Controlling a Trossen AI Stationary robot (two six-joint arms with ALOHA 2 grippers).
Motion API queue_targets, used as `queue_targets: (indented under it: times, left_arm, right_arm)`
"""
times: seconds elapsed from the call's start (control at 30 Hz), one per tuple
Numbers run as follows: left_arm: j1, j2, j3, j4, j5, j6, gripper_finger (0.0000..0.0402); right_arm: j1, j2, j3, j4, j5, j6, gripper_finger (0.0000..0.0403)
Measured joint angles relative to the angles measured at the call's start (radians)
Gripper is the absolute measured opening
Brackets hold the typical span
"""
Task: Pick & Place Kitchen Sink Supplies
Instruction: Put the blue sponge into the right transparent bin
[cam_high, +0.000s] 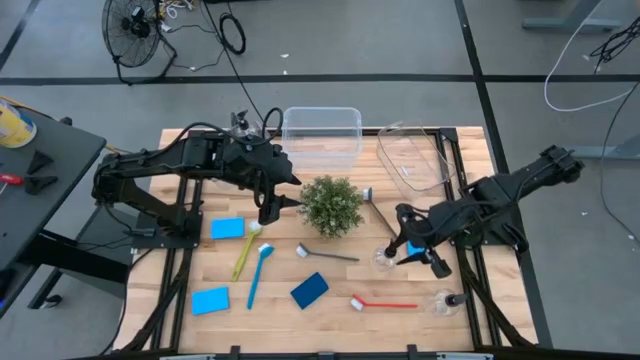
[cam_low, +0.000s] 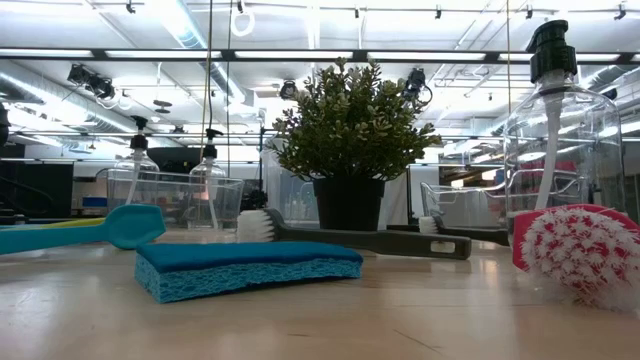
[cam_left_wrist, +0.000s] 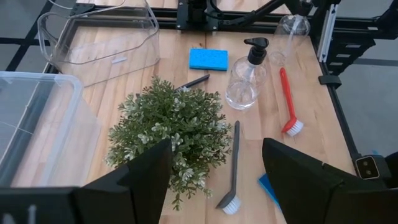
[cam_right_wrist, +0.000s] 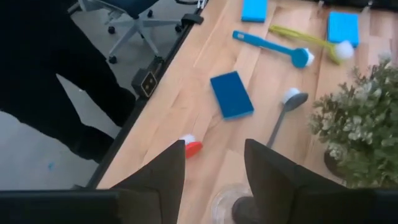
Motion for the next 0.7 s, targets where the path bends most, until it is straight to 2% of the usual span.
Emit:
queue_targets:
  times: [0.43, 0.7]
  left_arm:
    - [0.0, 0.0, 0.0, 0.0, 0.001, 0.001, 0.0254]
    - [-0.017, 0.0, 0.0, -0.065, 0.138, 0.034, 0.0254]
  right_arm:
    - [0.049, 0.0, 0.0, -0.109, 0.026, 0.092, 0.0168]
    - [0.049, 0.0, 0.0, -0.129, 0.049, 0.091, 0.0168]
